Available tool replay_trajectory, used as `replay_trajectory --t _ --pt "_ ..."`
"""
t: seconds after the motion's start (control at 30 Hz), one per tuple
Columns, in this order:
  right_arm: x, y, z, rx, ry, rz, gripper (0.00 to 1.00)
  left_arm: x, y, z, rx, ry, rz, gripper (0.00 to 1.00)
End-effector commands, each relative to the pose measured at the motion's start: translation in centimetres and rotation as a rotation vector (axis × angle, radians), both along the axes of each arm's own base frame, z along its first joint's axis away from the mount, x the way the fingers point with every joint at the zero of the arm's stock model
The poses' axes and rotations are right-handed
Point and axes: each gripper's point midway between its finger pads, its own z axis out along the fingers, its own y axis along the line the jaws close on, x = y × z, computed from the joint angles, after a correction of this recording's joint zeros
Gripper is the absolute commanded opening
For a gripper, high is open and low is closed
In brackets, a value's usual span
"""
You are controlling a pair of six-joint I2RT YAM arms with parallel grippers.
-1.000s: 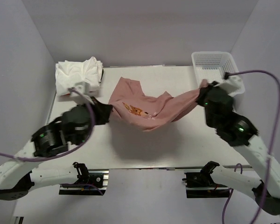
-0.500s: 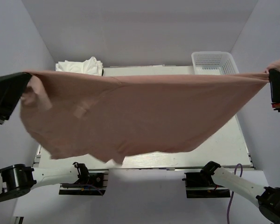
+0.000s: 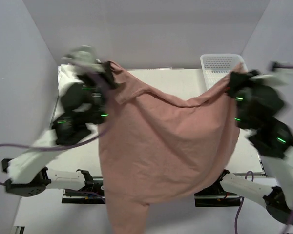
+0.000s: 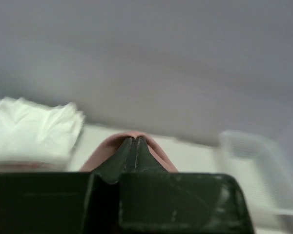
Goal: Fold and stack the t-shirts
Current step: Flatten out the tshirt
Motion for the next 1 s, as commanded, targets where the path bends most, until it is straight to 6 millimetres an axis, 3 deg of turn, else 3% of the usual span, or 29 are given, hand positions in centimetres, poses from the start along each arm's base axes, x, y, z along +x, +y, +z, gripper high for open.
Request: replay_trajectory --t 0.0,0.03,0.07,0.1,0.13,0.17,0.2,0.23,0.27,0.3,0.33,0.37,0.4,0.43,0.47,0.5,0.53,0.57,0.6,0.67,0.7,0.73,0.77,0.8,0.83,0.87,0.9,0.93,0.97 --pt "6.2 1.9 -9.5 -0.113 0.207 -0.232 0.00 2.9 1.9 -6.3 0.081 0.096 0.422 0.00" --pt "7.2 2.3 -11.2 -0.131 0.239 -0.242 0.00 3.7 1.4 -7.8 0.106 0.115 0.459 0.00" --pt "8.5 2.6 -14.0 -0.134 0.287 -0.257 0.00 6.2 0.9 -10.9 0.177 0.150 0.533 0.00" --pt "11.0 4.6 -17.8 -0.191 0.375 -0.235 0.00 7.5 1.2 -12.7 0.190 0.178 0.594 0.00" --pt "12.3 3.6 -19.8 -0.188 0.423 -0.260 0.00 9.1 1.4 -14.4 0.225 0.198 0.637 0.00" --pt "14.1 4.6 -23.0 -0.199 0.496 -0.237 0.00 11.3 2.9 -16.4 0.254 0.225 0.717 0.00" --pt "16.0 5.6 -25.7 -0.213 0.546 -0.215 0.00 13.7 2.2 -20.1 0.343 0.279 0.771 0.00" --pt "17.4 4.5 -26.3 -0.191 0.562 -0.233 0.00 15.6 2.4 -20.9 0.358 0.294 0.808 0.03" --pt "19.3 5.0 -28.1 -0.211 0.600 -0.229 0.00 17.6 3.8 -22.5 0.397 0.333 0.876 0.10" --pt "21.0 5.5 -29.3 -0.215 0.626 -0.226 0.03 20.6 2.7 -27.0 0.519 0.390 0.887 0.11" --pt "22.4 5.2 -31.5 -0.229 0.681 -0.214 0.14 22.6 2.3 -25.9 0.480 0.379 0.909 0.16" --pt "23.1 5.4 -32.0 -0.239 0.701 -0.189 0.29 24.2 2.0 -26.8 0.541 0.404 0.908 0.21" --pt "24.5 6.1 -30.0 -0.216 0.674 -0.163 0.61 25.5 1.8 -27.7 0.587 0.432 0.916 0.42" --pt "25.1 6.6 -32.6 -0.239 0.748 -0.103 0.71 27.4 1.2 -28.0 0.583 0.435 0.928 0.51" --pt "25.3 6.8 -32.4 -0.249 0.755 -0.078 0.82 27.8 0.9 -27.7 0.604 0.447 0.928 0.72" --pt "25.3 7.1 -32.8 -0.242 0.757 -0.062 0.86 27.8 0.9 -27.7 0.604 0.447 0.928 0.72" --pt "24.9 7.3 -31.9 -0.249 0.737 -0.037 0.90 27.8 0.9 -28.1 0.625 0.450 0.908 1.00" --pt "24.6 7.6 -31.9 -0.243 0.735 -0.009 0.90 27.5 0.5 -26.4 0.589 0.411 0.863 1.00" --pt "23.4 7.5 -32.7 -0.246 0.739 0.018 0.90 27.1 0.7 -25.9 0.570 0.399 0.851 1.00" --pt "22.8 8.3 -31.2 -0.231 0.684 0.083 0.90 26.7 0.0 -26.2 0.584 0.396 0.755 1.00" --pt "21.7 8.3 -31.7 -0.232 0.685 0.110 0.90 26.4 -0.3 -24.7 0.553 0.389 0.669 1.00" --pt "21.3 8.2 -31.3 -0.234 0.675 0.125 0.90 26.7 -3.4 -26.8 0.496 0.497 0.358 1.00" --pt "20.3 8.6 -29.0 -0.221 0.628 0.171 0.90 26.3 -4.9 -27.0 0.424 0.545 0.189 1.00" --pt "19.1 8.6 -30.5 -0.237 0.663 0.190 0.90 25.9 -5.4 -28.2 0.388 0.597 0.055 1.00" --pt "18.5 8.6 -30.4 -0.236 0.661 0.205 0.90 24.7 -6.3 -25.6 0.333 0.551 -0.095 1.00" --pt "17.6 8.8 -28.9 -0.218 0.623 0.244 0.90 23.6 -6.7 -25.2 0.321 0.541 -0.146 1.00" --pt "15.7 8.8 -30.0 -0.211 0.641 0.283 0.90 21.9 -7.1 -27.0 0.331 0.585 -0.221 1.00" --pt "14.9 8.9 -30.0 -0.205 0.638 0.310 0.90 20.5 -7.9 -27.1 0.319 0.586 -0.301 1.00" --pt "13.9 8.7 -28.8 -0.190 0.601 0.320 0.90 18.5 -9.5 -27.0 0.250 0.595 -0.422 1.00"
